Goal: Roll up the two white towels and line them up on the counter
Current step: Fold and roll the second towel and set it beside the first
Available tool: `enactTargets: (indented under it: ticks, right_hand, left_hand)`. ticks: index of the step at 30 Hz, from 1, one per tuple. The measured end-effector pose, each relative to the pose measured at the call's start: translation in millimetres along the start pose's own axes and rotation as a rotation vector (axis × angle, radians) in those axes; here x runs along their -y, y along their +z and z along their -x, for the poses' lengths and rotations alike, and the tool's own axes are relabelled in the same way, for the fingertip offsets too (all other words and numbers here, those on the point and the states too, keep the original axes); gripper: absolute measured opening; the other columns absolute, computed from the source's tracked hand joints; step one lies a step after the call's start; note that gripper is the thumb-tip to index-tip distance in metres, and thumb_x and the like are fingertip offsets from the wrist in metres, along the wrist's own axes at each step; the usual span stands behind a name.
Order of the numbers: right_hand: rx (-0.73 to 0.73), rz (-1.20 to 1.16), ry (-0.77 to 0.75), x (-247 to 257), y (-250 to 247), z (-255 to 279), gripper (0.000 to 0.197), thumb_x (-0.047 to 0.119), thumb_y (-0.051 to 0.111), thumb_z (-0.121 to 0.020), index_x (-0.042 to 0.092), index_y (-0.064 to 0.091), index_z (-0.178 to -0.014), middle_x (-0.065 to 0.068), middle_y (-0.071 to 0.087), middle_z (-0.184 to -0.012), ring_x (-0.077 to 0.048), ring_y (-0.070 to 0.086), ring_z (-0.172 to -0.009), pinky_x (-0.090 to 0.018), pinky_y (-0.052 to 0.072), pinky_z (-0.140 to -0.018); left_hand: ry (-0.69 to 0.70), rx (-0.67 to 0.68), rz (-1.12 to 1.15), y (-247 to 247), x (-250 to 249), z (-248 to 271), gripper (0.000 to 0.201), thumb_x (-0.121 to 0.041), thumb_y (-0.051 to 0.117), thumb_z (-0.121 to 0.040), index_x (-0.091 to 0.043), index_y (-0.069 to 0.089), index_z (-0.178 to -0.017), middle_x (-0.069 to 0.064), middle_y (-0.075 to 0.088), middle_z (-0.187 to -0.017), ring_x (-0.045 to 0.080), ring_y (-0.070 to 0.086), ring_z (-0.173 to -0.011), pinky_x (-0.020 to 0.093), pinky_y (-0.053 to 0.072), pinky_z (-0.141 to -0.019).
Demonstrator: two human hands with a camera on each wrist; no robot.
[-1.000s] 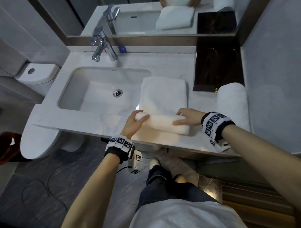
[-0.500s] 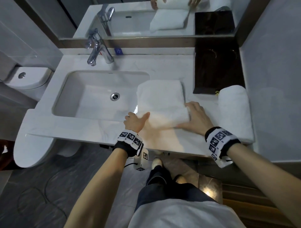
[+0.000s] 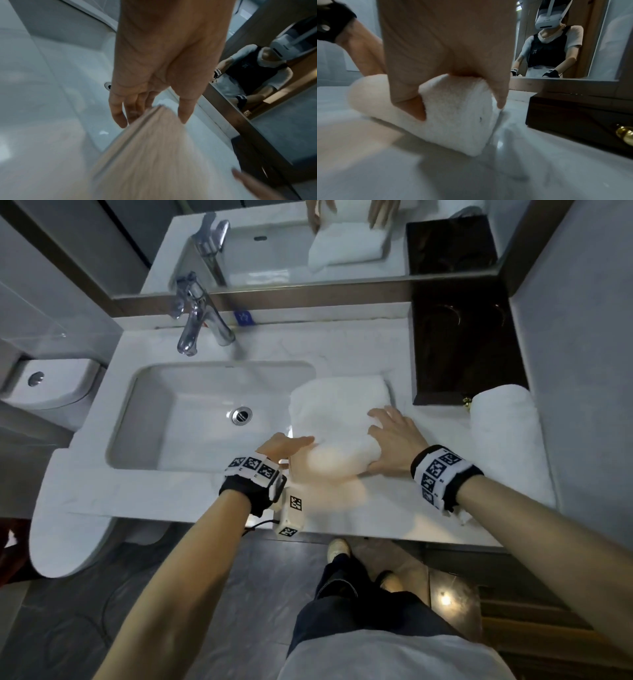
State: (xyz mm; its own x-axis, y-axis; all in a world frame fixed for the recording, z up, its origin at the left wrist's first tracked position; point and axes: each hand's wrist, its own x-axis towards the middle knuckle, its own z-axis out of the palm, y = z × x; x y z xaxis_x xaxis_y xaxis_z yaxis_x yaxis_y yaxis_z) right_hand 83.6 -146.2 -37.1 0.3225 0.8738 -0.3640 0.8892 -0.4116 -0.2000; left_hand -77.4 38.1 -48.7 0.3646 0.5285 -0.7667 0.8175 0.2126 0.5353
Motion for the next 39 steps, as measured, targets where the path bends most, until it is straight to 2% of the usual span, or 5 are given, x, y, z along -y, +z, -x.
enactTargets:
  ticks: [13,18,25,33,39]
  right_hand:
    - [0.113,-0.11,0.081,-49,-9,10,0.064,0.043,0.07,-0.07,0.026,0.045,-0.126,0.002,-0.011,-0.16,-0.033,-0.009,-0.146,-0.044,0.034,-0.106]
    - [0.045,-0.106,0.029,-50,-8,13,0.063,0.048,0.07,-0.07,0.024,0.048,-0.124,0.007,-0.008,-0.16,-0.032,-0.006,-0.146,-0.042,0.033,-0.11]
    - [-0.02,-0.059,-0.031,-55,-16,15,0.059,0.049,0.067,-0.068,0.018,0.054,-0.117,0.003,-0.002,-0.161,-0.018,-0.007,-0.148,-0.038,0.02,-0.117]
    - [0.153,-0.106,0.0,-51,-13,12,0.068,0.039,0.068,-0.071,0.017,0.044,-0.131,0.005,0.014,-0.159,-0.014,0.012,-0.147,-0.031,0.025,-0.112]
    - [0.175,-0.113,-0.006,-54,-15,7,0.066,0.042,0.069,-0.072,0.018,0.044,-0.128,0.007,0.002,-0.16,-0.014,0.0,-0.148,-0.031,0.029,-0.109]
  left_hand:
    - [-0.125,0.217,0.301,-12,-87,-53,0.039,-0.04,0.063,-0.088,-0.015,0.043,-0.065,0.002,0.033,-0.059,0.015,0.034,-0.047,0.022,0.031,-0.045]
    - [-0.051,0.282,0.303,4,-117,-55,0.023,-0.03,0.059,-0.092,-0.012,0.058,-0.105,0.009,0.061,-0.091,0.025,0.059,-0.083,0.035,0.052,-0.068]
    - [0.389,0.349,0.568,-7,-159,-55,0.027,0.011,0.034,-0.09,-0.004,0.054,-0.101,0.012,0.063,-0.09,0.025,0.06,-0.081,0.035,0.052,-0.075]
    - [0.103,0.07,0.228,-7,-136,-91,0.03,-0.006,0.059,-0.09,-0.002,0.052,-0.119,0.012,0.049,-0.104,0.025,0.05,-0.098,0.037,0.046,-0.086]
    - [0.134,-0.034,0.107,1,-129,-94,0.009,0.001,0.052,-0.091,-0.006,0.055,-0.086,0.009,0.054,-0.087,0.022,0.055,-0.074,0.034,0.05,-0.066]
